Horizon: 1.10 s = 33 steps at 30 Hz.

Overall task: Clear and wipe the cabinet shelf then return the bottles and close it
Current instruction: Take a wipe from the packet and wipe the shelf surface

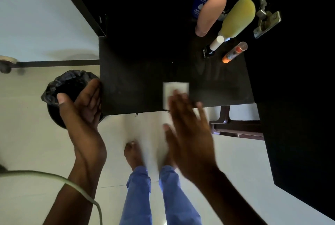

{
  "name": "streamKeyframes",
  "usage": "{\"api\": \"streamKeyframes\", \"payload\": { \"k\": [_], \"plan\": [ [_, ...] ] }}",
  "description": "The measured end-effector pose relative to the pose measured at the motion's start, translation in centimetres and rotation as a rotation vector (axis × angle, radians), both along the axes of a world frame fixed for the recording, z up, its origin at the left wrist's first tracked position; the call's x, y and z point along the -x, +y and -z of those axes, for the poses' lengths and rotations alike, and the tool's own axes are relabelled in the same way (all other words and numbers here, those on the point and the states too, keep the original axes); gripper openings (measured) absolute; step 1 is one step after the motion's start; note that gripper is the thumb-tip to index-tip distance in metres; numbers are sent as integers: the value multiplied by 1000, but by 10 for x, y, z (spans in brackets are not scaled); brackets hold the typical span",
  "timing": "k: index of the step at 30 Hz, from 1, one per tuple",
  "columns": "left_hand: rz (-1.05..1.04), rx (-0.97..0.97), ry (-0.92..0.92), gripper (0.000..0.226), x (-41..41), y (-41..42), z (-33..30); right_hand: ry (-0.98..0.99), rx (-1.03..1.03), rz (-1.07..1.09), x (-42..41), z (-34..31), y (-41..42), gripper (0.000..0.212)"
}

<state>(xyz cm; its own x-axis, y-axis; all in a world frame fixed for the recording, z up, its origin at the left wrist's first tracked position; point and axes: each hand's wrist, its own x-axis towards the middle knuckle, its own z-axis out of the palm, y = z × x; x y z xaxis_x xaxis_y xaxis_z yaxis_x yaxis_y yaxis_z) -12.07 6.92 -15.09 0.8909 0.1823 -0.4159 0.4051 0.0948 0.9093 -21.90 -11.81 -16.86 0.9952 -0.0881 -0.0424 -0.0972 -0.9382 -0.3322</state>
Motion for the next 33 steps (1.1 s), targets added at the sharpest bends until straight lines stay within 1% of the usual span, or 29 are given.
{"api": "streamKeyframes", "payload": {
  "k": [3, 7, 9, 12, 14, 17, 21, 23, 26, 29, 31, 33],
  "plan": [
    [-5, 20, 8, 77, -1, 0, -1, -43, 44, 177, 17, 9, -38, 59],
    [-16, 34, 3, 75, 1, 0, 0, -47, 70, 303, 18, 15, -32, 61],
    [-20, 42, 6, 76, 1, 2, 0, -55, 63, 263, 13, 16, -15, 63],
    [-11, 66, 14, 77, 1, 4, 1, -26, 8, 106, 8, 14, 19, 64],
    [3, 114, 12, 80, 1, 9, 0, 7, 28, -7, 2, 13, 44, 65],
    [27, 247, 13, 87, -2, 19, 1, 39, 100, -143, -16, 13, 78, 67],
    [88, 460, 46, 96, -9, 40, 1, 35, 123, -226, -49, 12, 107, 70],
    [137, 508, 56, 98, -11, 47, 1, 22, 152, -262, -64, 13, 116, 73],
    [162, 514, 61, 97, -13, 51, 5, 13, 187, -290, -82, 10, 118, 74],
    [137, 462, 60, 95, -14, 48, 6, 27, 168, -266, -100, 3, 106, 70],
    [122, 428, 67, 93, -14, 46, 7, 52, 143, -180, -111, -1, 90, 70],
    [116, 408, 75, 89, -14, 44, 5, 67, 159, -55, -120, -1, 66, 71]
  ]
}}
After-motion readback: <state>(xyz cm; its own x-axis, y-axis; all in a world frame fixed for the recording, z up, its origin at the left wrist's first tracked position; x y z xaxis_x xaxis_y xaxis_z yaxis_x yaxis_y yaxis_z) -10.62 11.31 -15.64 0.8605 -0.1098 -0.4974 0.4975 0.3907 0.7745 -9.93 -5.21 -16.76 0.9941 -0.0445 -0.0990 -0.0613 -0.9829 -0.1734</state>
